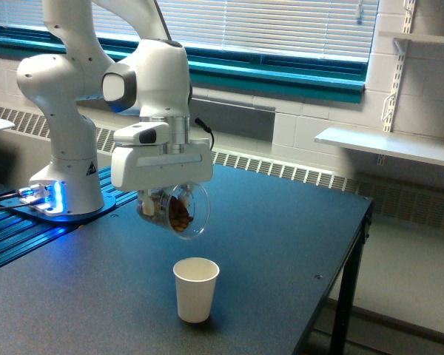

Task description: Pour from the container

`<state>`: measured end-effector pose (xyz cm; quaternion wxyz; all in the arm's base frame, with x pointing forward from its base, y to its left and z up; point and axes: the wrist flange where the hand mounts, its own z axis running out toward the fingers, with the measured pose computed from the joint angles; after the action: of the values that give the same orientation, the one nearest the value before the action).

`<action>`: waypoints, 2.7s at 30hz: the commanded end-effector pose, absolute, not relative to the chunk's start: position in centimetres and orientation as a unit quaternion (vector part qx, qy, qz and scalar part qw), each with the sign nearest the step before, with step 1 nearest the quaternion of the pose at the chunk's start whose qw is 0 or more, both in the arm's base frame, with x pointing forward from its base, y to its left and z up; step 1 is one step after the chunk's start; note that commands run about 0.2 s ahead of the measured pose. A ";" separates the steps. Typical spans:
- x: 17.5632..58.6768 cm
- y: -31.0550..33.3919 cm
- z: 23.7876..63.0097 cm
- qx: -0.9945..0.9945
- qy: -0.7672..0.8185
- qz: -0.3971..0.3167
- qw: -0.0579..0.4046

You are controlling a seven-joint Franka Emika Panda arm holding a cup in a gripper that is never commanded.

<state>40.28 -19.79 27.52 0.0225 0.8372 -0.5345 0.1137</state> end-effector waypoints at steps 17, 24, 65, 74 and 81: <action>41.4 -20.0 26.4 0.844 -0.527 0.093 0.027; 41.6 -20.0 26.0 0.848 -0.522 0.085 0.034; 42.6 -20.1 25.3 0.856 -0.512 0.045 0.051; 43.0 -20.0 25.0 0.856 -0.513 0.040 0.053; 43.3 -20.0 24.6 0.857 -0.512 0.034 0.054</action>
<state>42.82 -20.21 24.60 0.0539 0.8530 -0.5178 0.0380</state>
